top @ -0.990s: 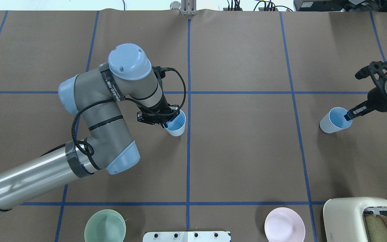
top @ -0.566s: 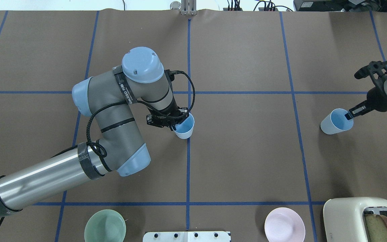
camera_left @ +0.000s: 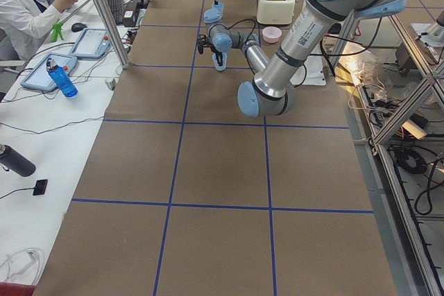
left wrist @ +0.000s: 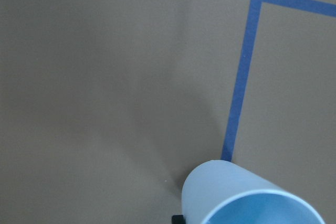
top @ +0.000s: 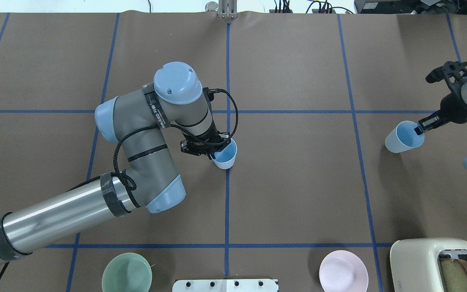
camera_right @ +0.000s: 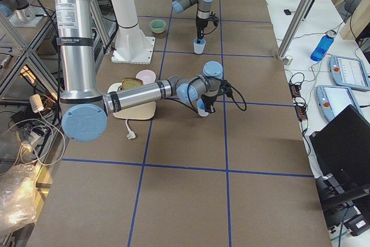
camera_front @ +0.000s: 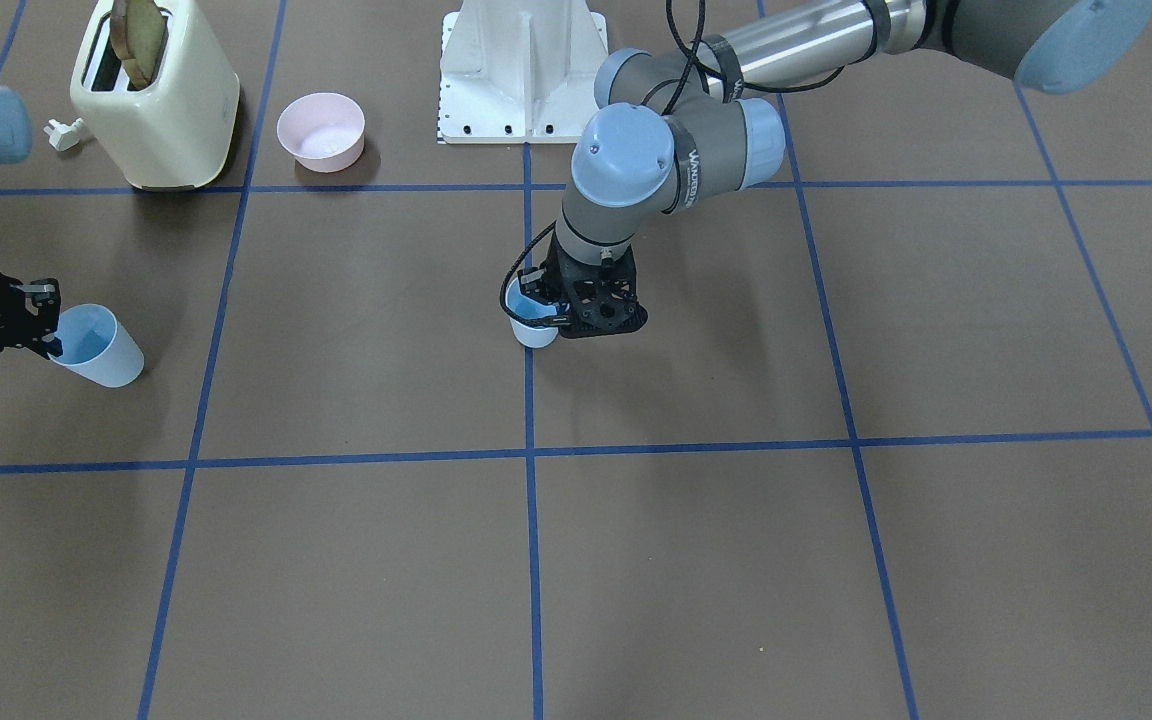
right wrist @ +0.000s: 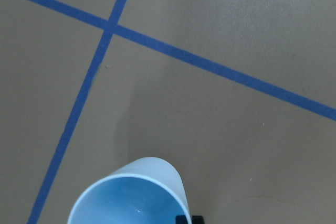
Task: Stack blue cups with both arms
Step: 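Release the centred cup and raise the left gripper while the right gripper lifts its cup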
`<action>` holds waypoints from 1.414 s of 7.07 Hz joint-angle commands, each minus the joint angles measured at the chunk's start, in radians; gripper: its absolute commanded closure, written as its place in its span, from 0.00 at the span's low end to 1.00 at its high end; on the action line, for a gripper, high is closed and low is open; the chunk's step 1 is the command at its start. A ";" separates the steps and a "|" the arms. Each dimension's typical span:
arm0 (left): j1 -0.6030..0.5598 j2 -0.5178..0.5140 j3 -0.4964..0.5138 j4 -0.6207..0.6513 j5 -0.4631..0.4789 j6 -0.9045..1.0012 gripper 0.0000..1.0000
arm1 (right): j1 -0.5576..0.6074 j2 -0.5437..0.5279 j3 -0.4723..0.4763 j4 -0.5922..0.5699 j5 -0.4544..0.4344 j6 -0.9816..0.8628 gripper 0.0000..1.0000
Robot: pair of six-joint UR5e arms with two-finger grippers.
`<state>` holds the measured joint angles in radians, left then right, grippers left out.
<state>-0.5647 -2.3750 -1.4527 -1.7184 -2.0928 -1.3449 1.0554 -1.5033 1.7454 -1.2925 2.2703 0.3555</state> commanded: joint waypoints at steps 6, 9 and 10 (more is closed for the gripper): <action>-0.062 0.025 -0.064 -0.017 -0.044 0.071 0.03 | 0.017 0.367 0.154 -0.563 0.006 -0.001 1.00; -0.176 0.114 -0.123 -0.015 -0.162 0.194 0.03 | -0.102 0.448 0.160 -0.578 -0.009 0.076 1.00; -0.213 0.132 -0.123 -0.006 -0.191 0.251 0.03 | -0.150 0.475 0.160 -0.570 -0.021 0.135 1.00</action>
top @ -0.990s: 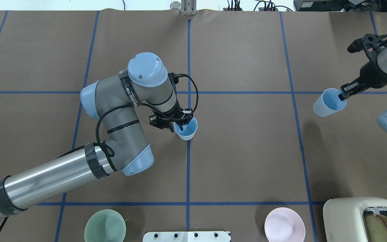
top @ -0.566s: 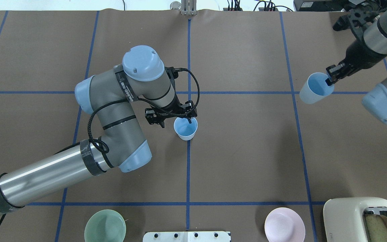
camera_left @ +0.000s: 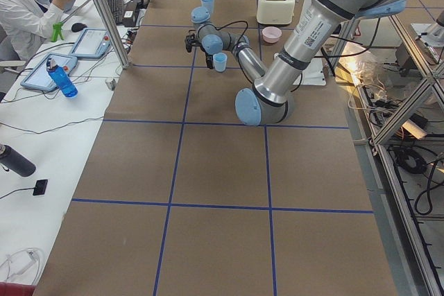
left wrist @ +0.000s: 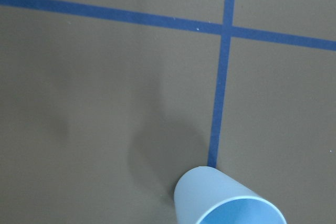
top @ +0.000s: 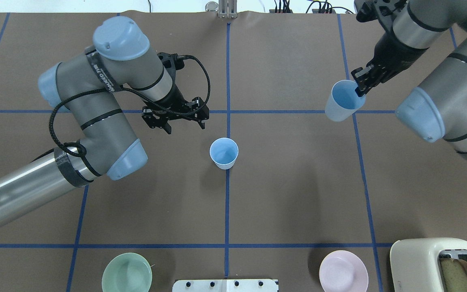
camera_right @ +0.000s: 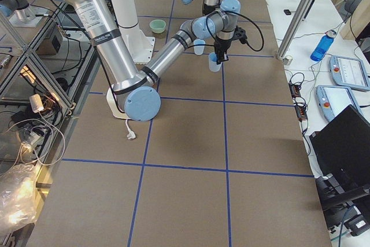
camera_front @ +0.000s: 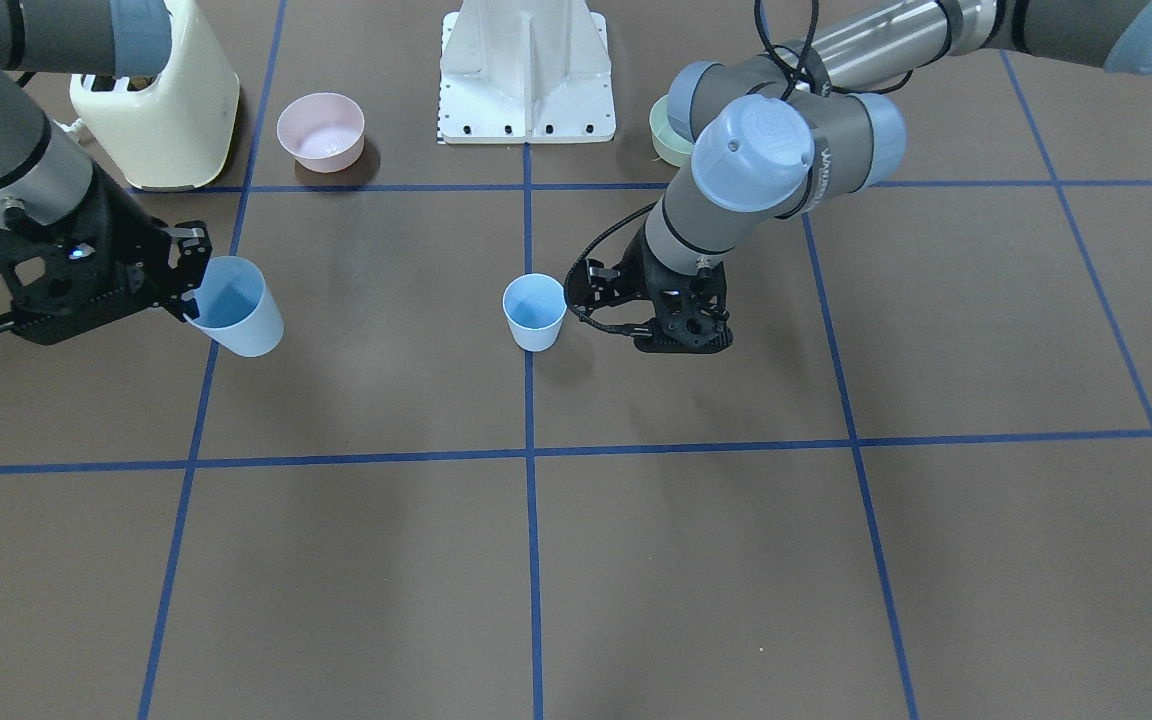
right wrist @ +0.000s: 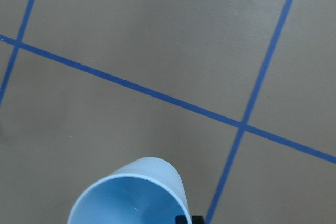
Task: Stack blue cups with both arms
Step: 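Carry the held blue cup with the right gripper over the centred cup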
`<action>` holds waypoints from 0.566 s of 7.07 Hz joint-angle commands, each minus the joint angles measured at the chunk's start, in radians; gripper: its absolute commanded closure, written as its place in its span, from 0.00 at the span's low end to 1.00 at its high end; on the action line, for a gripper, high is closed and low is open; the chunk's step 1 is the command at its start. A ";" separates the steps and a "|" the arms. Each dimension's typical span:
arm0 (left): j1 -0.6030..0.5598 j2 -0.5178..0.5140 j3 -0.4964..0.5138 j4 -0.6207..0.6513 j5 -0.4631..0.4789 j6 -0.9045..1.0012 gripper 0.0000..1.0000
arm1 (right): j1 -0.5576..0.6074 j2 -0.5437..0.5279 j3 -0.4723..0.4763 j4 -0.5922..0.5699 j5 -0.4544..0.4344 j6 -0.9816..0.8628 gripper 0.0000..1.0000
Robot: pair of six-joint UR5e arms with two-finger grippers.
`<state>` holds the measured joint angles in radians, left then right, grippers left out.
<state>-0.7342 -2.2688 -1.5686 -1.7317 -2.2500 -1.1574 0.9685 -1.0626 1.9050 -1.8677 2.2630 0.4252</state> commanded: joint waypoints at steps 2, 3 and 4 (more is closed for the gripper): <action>-0.108 0.084 -0.017 0.021 -0.046 0.218 0.03 | -0.153 0.113 0.003 0.005 -0.057 0.192 1.00; -0.137 0.115 -0.024 0.023 -0.046 0.296 0.03 | -0.192 0.153 -0.004 0.005 -0.085 0.246 1.00; -0.155 0.152 -0.036 0.023 -0.046 0.373 0.03 | -0.230 0.189 -0.017 0.007 -0.117 0.288 1.00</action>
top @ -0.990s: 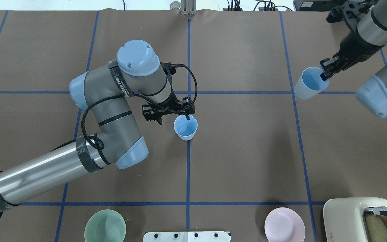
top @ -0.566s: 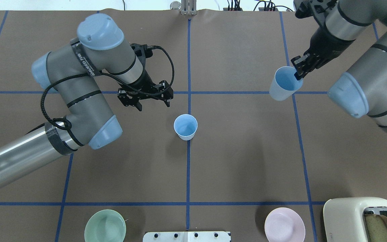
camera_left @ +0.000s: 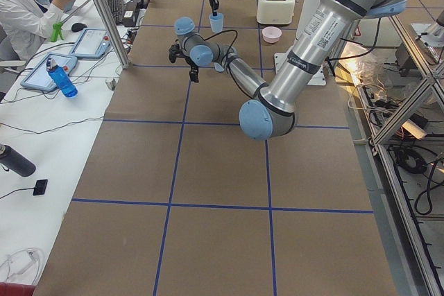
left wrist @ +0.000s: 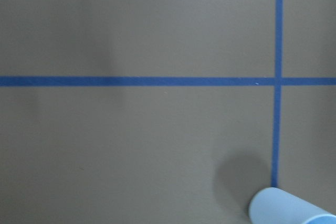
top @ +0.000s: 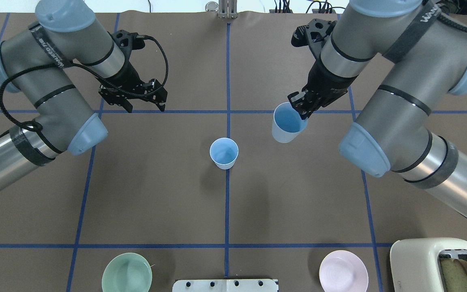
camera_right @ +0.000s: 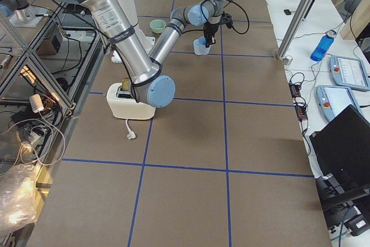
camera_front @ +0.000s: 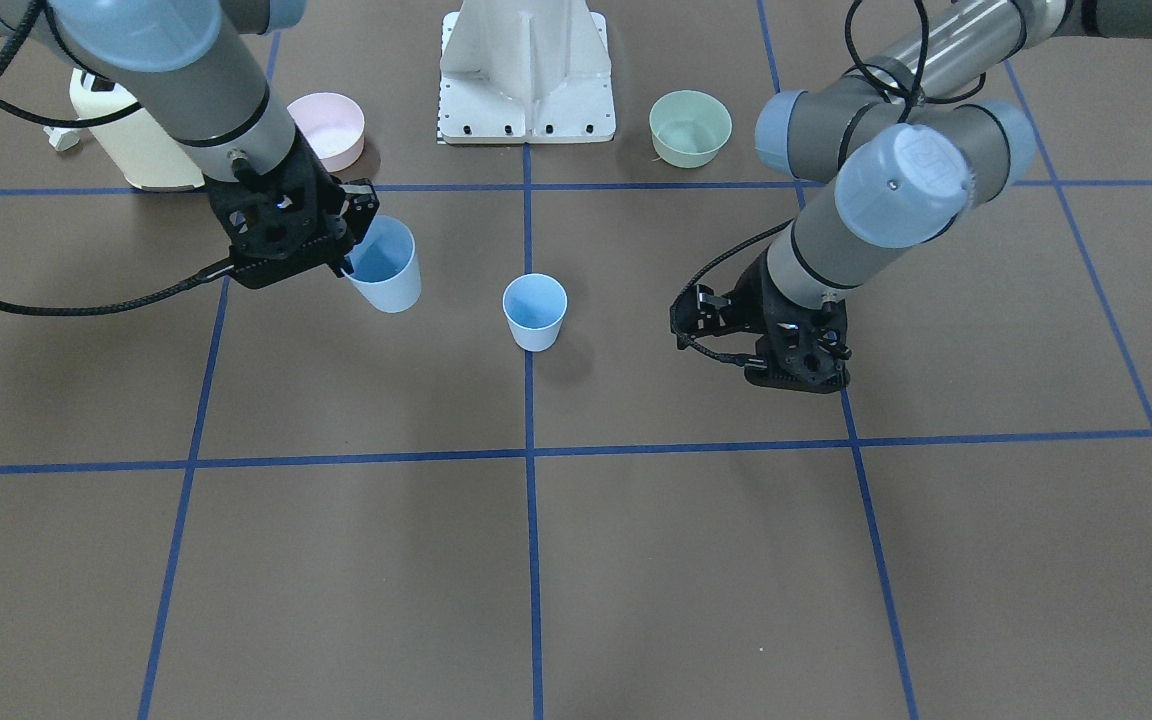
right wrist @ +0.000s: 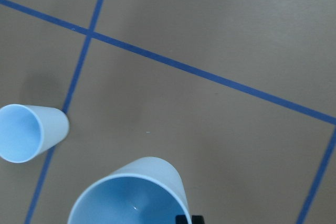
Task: Stack blue cups with both arms
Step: 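Carry the held blue cup with the right gripper over the centred cup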
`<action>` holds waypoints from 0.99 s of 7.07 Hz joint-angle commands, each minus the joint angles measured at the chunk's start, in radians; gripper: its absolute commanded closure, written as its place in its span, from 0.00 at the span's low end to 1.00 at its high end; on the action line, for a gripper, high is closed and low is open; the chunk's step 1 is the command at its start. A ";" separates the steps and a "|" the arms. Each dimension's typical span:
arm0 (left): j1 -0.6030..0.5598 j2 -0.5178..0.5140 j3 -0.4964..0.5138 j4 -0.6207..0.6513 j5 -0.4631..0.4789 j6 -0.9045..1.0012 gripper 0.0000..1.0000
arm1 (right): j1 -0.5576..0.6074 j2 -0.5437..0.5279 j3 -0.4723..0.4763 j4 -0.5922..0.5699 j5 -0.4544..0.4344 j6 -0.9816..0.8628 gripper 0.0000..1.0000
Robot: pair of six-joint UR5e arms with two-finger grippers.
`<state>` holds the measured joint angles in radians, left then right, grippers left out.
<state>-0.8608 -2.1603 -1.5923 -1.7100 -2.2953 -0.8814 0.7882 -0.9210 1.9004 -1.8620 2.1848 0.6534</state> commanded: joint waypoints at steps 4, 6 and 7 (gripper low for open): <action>-0.061 0.119 -0.012 -0.007 0.000 0.236 0.02 | -0.161 0.116 -0.138 0.145 -0.140 0.219 1.00; -0.061 0.120 -0.012 -0.007 0.002 0.236 0.03 | -0.175 0.119 -0.141 0.145 -0.155 0.216 1.00; -0.061 0.122 -0.011 -0.008 0.002 0.236 0.03 | -0.185 0.134 -0.150 0.147 -0.183 0.218 1.00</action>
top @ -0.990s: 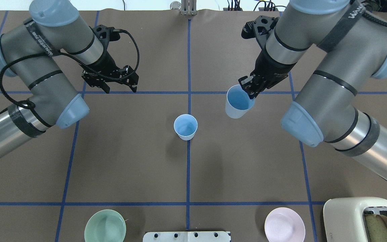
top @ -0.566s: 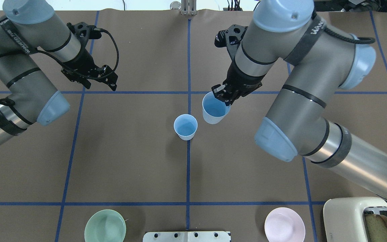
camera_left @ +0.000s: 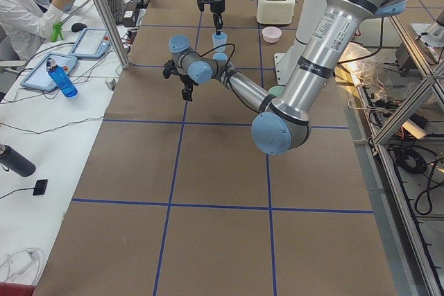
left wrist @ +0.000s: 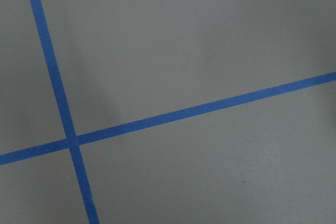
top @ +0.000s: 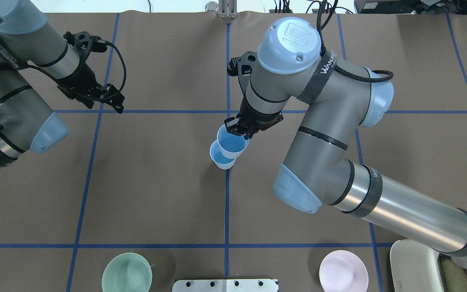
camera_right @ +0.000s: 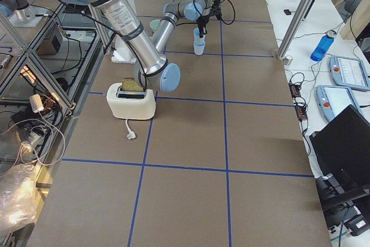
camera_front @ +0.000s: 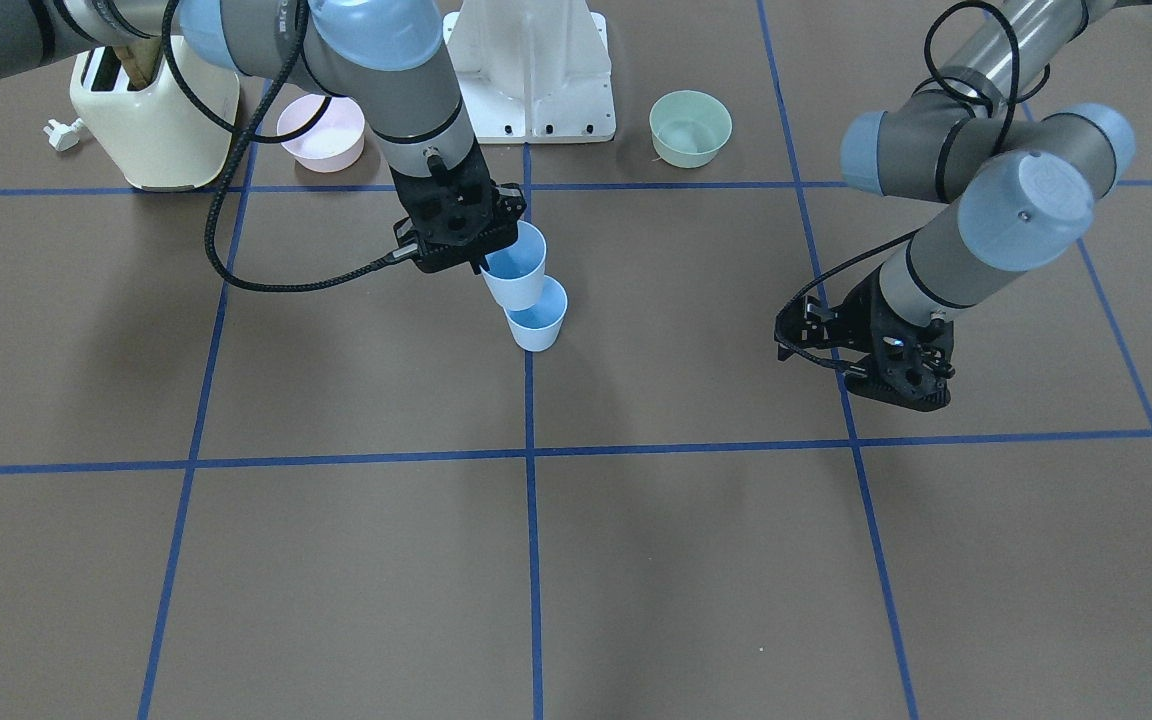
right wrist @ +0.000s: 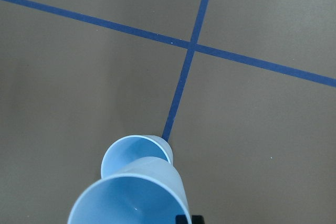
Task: Stack blue cups with both arms
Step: 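Lower the held cup into the centred cup and open the right gripper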
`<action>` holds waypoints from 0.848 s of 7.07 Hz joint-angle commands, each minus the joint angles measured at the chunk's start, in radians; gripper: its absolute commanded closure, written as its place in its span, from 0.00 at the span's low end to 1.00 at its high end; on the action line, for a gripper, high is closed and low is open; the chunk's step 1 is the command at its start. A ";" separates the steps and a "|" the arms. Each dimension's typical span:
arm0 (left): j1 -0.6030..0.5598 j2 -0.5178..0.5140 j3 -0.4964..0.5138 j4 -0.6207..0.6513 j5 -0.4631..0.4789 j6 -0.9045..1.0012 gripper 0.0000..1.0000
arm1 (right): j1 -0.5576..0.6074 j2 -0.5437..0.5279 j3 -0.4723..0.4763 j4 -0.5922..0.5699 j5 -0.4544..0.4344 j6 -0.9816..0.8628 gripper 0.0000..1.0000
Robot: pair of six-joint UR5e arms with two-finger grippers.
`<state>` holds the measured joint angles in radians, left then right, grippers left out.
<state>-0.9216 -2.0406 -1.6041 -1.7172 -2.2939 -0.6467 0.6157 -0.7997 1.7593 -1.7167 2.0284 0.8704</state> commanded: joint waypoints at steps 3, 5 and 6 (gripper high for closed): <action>0.000 0.006 0.003 -0.001 0.001 0.001 0.03 | -0.024 0.053 -0.063 0.011 -0.037 0.001 1.00; 0.000 0.008 0.003 -0.002 0.001 0.001 0.03 | -0.024 0.047 -0.064 0.015 -0.037 -0.011 1.00; 0.000 0.008 0.004 -0.002 0.001 0.001 0.03 | -0.024 0.043 -0.066 0.015 -0.037 -0.013 1.00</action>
<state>-0.9219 -2.0328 -1.6011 -1.7194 -2.2933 -0.6458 0.5922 -0.7525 1.6955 -1.7019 1.9916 0.8619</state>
